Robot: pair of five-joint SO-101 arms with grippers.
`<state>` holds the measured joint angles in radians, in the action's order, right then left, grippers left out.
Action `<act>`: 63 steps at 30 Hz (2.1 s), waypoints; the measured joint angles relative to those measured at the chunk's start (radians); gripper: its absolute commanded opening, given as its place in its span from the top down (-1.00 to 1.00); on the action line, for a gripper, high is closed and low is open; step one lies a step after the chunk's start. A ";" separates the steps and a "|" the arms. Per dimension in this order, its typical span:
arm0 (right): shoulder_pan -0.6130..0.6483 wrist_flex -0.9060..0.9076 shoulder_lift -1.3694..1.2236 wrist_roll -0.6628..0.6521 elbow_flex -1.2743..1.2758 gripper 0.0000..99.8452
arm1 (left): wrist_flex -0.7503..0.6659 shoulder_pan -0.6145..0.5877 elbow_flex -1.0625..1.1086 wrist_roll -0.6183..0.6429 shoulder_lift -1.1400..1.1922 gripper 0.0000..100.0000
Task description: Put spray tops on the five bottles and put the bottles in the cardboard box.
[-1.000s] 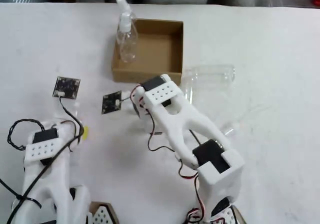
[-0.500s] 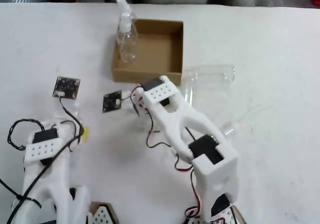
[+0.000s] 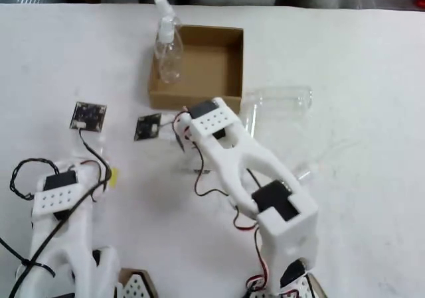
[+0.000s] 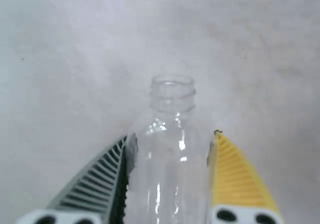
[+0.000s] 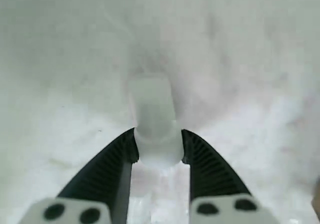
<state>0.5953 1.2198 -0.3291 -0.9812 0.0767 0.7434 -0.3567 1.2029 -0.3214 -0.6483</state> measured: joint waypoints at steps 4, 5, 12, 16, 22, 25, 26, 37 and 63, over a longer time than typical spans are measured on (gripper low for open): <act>-0.066 0.003 0.144 0.232 -0.057 0.97 | 0.000 0.000 0.000 0.000 0.000 0.65; -0.087 0.005 0.184 0.298 -0.068 0.97 | 0.000 0.000 0.000 0.000 0.000 0.65; -0.195 0.018 0.400 0.767 -0.080 0.97 | 0.000 0.000 0.000 0.000 0.000 0.65; -0.247 0.087 0.477 0.997 -0.080 0.97 | 0.000 0.000 0.000 0.000 0.000 0.65; -0.258 0.218 0.575 1.227 -0.080 0.97 | -0.035 0.000 0.000 0.000 0.000 0.65; -0.262 0.252 0.615 1.249 -0.080 0.97 | -0.068 0.000 0.000 0.054 -0.009 0.65; -0.262 0.258 0.624 1.250 -0.080 0.97 | -0.069 0.000 -0.003 0.075 -0.020 0.65; -0.264 0.281 0.756 1.252 -0.080 0.97 | -0.075 0.089 -0.066 0.166 -0.377 0.65; -0.264 -0.361 1.312 1.260 -0.103 0.97 | -0.356 0.493 -0.066 0.439 -0.847 0.65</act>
<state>0.3314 0.8592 0.9828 0.2785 -0.0261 0.3874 0.1358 1.1370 0.1174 -1.4952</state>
